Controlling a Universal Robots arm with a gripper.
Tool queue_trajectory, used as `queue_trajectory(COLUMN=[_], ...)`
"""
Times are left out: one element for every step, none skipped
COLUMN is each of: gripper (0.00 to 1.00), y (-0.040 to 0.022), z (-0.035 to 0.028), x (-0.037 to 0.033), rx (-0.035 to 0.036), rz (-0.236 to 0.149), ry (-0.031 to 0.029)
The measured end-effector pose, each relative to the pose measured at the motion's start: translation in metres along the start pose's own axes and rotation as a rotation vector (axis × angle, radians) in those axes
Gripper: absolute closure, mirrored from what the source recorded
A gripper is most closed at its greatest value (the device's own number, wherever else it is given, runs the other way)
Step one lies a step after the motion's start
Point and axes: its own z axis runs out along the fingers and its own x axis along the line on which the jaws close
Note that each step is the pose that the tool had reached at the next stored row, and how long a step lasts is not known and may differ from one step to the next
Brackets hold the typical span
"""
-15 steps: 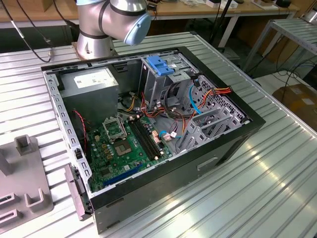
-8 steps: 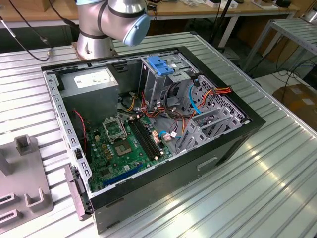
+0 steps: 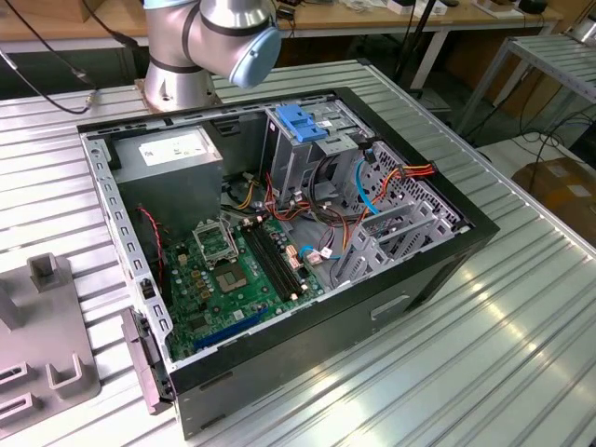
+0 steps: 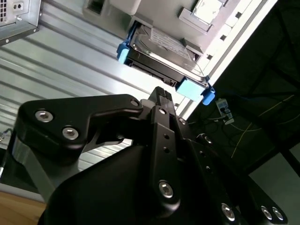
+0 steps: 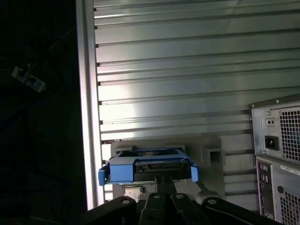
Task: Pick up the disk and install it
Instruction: 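Reach for the disk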
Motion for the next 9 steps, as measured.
queue_trajectory(gripper=[0.9,0.9,0.9,0.9,0.9,0.9,0.9,0.9,0.9], y=[-0.0003,-0.0005,-0.0008,-0.001,-0.0012,-0.0015,-0.0017,-0.0019,-0.002], z=[0.0002,0.0004,0.0006,0.0008,0.001,0.0013,0.0014,0.0014,0.0014], x=[0.0033,0.0061,0.0099,0.0124,0.0147,0.0188,0.0207,0.0235,0.0246], rx=[0.0005,0.0011,0.0019,0.0023,0.0027,0.003,0.0031,0.0031,0.0031], rz=[0.0,0.001,0.001,0.001,0.002,0.002,0.002,0.002,0.002], ry=[0.007,0.0138,0.0237,0.0294,0.0344,0.0383,0.0386,0.0389,0.0389])
